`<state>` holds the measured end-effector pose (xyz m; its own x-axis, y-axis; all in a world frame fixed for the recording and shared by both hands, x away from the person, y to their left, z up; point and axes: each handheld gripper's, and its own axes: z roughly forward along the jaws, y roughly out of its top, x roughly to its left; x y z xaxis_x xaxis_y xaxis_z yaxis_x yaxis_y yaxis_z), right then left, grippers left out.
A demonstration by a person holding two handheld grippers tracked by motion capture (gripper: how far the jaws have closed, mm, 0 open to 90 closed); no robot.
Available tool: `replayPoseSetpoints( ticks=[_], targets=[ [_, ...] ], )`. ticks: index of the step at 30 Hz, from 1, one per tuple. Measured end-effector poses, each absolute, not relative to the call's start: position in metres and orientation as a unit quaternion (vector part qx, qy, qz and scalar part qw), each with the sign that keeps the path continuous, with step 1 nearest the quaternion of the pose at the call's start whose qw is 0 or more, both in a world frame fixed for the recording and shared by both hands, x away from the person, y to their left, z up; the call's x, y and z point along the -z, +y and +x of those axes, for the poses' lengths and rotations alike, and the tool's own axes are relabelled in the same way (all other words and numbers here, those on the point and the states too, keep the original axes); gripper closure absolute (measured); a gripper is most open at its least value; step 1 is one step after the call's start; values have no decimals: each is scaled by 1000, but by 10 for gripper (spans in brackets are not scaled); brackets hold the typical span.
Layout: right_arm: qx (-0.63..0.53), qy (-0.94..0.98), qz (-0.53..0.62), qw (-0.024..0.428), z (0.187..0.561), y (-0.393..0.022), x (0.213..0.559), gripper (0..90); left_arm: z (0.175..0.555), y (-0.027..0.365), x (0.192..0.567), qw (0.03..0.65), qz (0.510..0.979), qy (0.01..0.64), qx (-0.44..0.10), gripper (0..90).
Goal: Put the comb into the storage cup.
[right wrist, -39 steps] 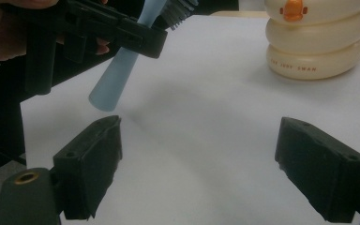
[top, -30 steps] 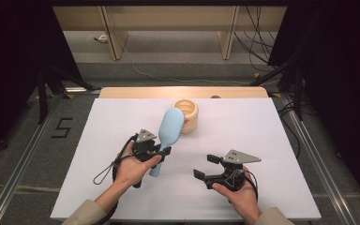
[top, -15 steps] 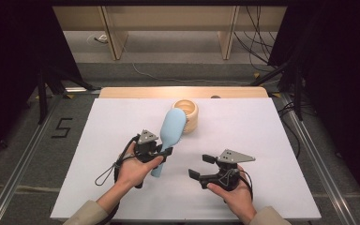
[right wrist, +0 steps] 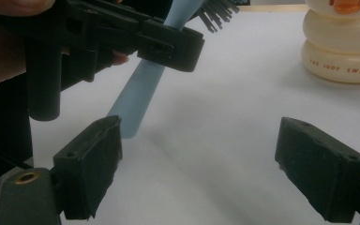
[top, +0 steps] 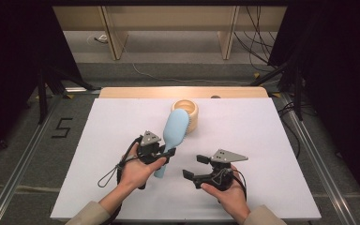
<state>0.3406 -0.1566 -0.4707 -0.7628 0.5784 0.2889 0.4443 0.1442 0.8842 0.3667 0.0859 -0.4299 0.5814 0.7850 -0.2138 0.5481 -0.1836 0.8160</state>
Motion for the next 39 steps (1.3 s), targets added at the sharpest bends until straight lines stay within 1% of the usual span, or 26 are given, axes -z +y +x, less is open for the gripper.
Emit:
replayPoseSetpoints(
  ticks=[21, 39],
  targets=[
    [-554, 758, 341, 44, 346, -130, 476, 161, 366, 84, 432, 468, 755, 438, -137, 692],
    [-555, 750, 357, 37, 352, -123, 479, 162, 364, 80, 435, 474, 754, 433, -139, 692]
  ],
)
